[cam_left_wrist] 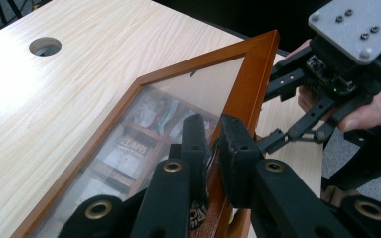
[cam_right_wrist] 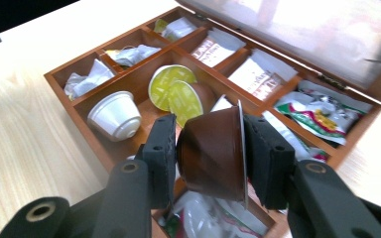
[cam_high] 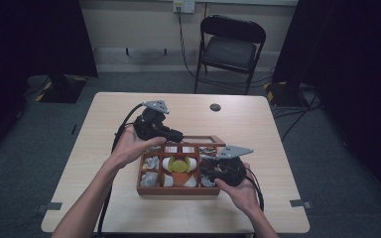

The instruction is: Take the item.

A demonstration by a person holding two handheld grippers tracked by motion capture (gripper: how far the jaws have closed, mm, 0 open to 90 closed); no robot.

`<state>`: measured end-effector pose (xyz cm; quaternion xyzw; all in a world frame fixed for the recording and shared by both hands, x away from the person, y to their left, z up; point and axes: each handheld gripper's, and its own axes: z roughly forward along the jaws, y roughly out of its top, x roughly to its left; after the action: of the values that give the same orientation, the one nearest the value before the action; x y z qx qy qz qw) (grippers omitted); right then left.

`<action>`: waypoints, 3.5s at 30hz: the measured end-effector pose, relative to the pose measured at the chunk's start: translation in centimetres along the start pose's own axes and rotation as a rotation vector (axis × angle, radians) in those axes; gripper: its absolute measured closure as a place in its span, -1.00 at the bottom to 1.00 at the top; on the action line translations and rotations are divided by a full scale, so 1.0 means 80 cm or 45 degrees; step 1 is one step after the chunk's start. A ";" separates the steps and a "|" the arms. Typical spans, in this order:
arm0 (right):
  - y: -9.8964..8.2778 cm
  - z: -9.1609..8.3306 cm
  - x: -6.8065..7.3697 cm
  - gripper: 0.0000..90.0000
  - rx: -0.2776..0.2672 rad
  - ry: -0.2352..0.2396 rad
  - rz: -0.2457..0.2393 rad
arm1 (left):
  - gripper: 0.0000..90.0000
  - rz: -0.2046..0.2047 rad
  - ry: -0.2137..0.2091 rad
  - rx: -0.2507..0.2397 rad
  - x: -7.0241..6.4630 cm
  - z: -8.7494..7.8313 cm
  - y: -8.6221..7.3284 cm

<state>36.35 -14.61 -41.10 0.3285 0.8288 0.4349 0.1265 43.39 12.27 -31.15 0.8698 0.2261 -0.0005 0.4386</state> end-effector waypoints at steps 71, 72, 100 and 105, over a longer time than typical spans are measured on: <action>-0.054 0.020 -0.136 0.27 0.204 -0.302 0.200 | 0.82 0.012 -0.020 0.015 -0.003 0.002 -0.005; -0.055 0.020 -0.136 0.27 0.201 -0.297 0.200 | 0.82 0.013 -0.018 0.014 -0.003 0.002 -0.005; -0.053 0.005 -0.126 -0.37 0.077 -0.242 0.274 | 0.82 0.005 -0.028 -0.002 -0.004 0.004 -0.011; -0.057 -0.008 -0.123 -0.40 0.040 -0.238 0.297 | 0.82 0.002 -0.025 -0.005 -0.004 0.004 -0.010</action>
<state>41.47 -23.28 -45.12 0.4635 0.7764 0.4010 0.1467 42.84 12.35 -31.89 0.8691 0.2212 -0.0081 0.4424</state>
